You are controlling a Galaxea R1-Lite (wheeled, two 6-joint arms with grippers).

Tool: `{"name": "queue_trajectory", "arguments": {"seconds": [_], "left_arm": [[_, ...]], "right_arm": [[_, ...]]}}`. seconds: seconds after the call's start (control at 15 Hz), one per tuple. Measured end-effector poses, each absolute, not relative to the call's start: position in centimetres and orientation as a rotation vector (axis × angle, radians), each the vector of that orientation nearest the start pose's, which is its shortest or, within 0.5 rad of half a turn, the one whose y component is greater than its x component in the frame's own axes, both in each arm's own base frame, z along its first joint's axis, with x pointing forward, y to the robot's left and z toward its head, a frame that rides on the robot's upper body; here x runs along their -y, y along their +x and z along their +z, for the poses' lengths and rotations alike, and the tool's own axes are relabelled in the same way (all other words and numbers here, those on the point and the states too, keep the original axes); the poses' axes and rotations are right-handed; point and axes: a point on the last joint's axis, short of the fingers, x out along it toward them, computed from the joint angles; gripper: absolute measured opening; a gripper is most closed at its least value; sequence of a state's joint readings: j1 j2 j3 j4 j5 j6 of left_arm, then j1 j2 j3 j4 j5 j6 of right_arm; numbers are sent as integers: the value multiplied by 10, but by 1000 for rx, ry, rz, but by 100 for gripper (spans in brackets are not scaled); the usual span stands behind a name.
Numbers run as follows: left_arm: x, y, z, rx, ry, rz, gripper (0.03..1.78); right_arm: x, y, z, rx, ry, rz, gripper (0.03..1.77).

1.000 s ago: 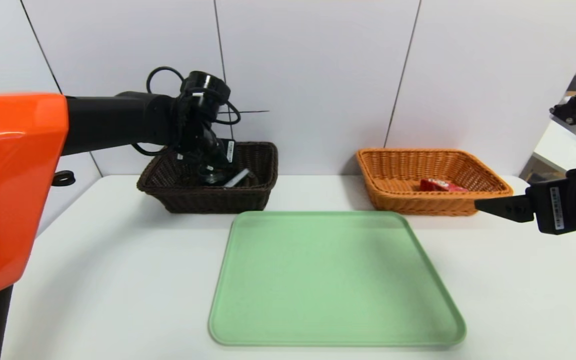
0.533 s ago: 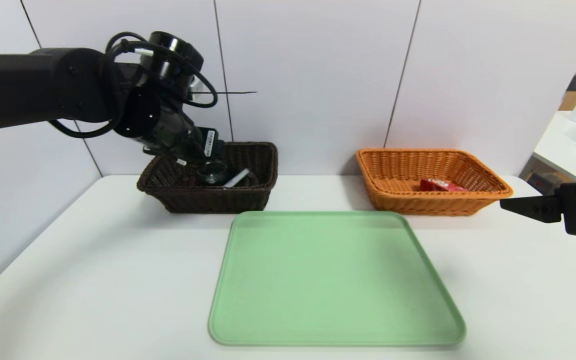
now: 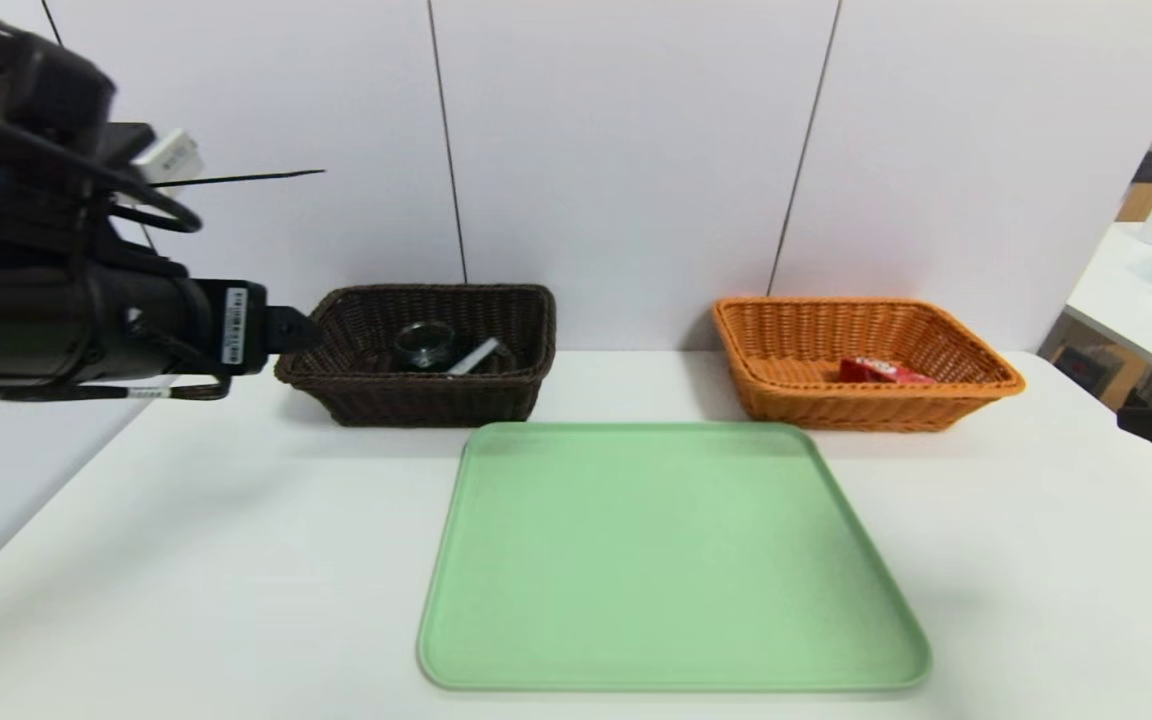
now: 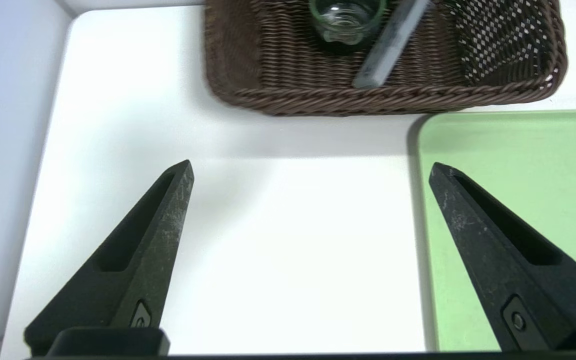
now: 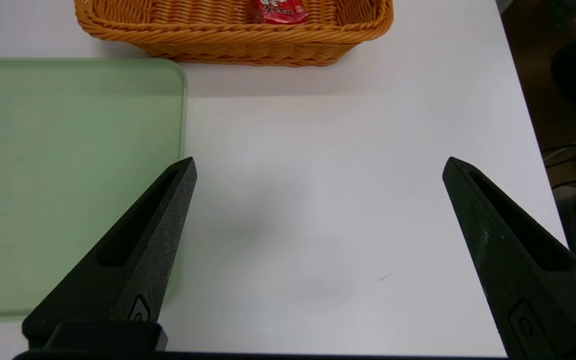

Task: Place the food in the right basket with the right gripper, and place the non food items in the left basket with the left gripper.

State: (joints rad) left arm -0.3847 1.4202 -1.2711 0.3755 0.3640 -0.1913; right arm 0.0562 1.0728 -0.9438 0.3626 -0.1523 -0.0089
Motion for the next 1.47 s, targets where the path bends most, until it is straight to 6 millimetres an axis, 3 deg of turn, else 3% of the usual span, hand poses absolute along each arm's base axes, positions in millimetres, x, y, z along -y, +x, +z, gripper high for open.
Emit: {"name": "queue_trajectory", "arguments": {"seconds": [0.2,0.33,0.73,1.0,1.2,1.47], "left_arm": [[37,173,295,-422,-66,168,167],[20,146,289,-397,-88,226,168],[-3,54,247,-317,-104,331,169],[-10,-2,214,-220,-101,378,169],[-13,-27,194,-147,-120,389,169],[-14,-37,194,-53,-141,381,169]], "right_arm": [[1,109,260,-470,-50,-123,170],[3,97,253,-463,-45,-135,170],[4,56,254,-349,-33,-163,170],[4,19,244,-254,-48,-161,170],[3,-9,232,-168,-62,-125,170],[1,-40,213,-60,-62,-68,170]]}}
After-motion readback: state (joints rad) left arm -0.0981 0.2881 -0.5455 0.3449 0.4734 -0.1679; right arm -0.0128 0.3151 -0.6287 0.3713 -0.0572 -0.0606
